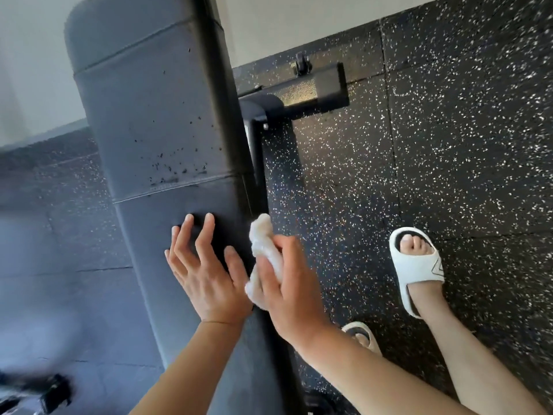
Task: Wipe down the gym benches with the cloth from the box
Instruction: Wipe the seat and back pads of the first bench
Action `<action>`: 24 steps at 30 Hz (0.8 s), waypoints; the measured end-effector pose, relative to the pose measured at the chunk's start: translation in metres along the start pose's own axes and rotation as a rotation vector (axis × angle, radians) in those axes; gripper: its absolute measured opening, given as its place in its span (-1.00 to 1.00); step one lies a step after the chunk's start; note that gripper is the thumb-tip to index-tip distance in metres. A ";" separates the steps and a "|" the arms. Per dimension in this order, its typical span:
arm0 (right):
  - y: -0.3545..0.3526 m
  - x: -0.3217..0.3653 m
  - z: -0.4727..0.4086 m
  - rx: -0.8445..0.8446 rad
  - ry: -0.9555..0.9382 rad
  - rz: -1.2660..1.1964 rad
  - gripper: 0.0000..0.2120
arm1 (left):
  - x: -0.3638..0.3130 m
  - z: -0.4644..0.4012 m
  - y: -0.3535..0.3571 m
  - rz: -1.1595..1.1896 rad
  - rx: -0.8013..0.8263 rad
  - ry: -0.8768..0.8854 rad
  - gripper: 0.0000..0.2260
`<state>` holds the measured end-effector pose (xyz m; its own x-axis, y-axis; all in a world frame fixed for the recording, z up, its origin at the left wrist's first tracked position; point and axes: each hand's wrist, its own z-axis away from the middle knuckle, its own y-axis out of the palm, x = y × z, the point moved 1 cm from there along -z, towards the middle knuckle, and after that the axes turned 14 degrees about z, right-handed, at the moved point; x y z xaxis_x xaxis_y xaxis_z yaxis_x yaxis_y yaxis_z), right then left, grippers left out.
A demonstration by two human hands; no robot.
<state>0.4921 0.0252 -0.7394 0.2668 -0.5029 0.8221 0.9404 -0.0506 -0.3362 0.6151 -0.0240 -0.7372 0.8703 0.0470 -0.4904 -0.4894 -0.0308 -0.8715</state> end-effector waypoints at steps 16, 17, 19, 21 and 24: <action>-0.001 0.030 -0.091 -0.142 -0.120 -0.095 -0.83 | 0.002 0.001 -0.002 0.014 -0.007 0.036 -0.51; 0.002 0.023 -0.078 -0.146 -0.122 -0.109 -0.84 | 0.001 0.002 -0.002 0.020 -0.010 0.038 -0.51; 0.007 0.006 -0.041 -0.132 -0.101 -0.126 -0.85 | 0.001 0.002 -0.002 0.027 -0.013 0.039 -0.52; 0.013 -0.017 0.005 -0.078 -0.053 -0.154 -0.87 | 0.002 0.002 -0.002 0.030 -0.020 0.043 -0.52; 0.021 -0.046 0.080 -0.004 0.003 -0.144 -0.88 | 0.001 0.001 -0.003 0.030 -0.027 0.051 -0.53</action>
<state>0.5163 0.1165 -0.7474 0.1284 -0.4927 0.8607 0.9682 -0.1257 -0.2164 0.6168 -0.0226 -0.7352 0.8572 -0.0051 -0.5149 -0.5143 -0.0586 -0.8556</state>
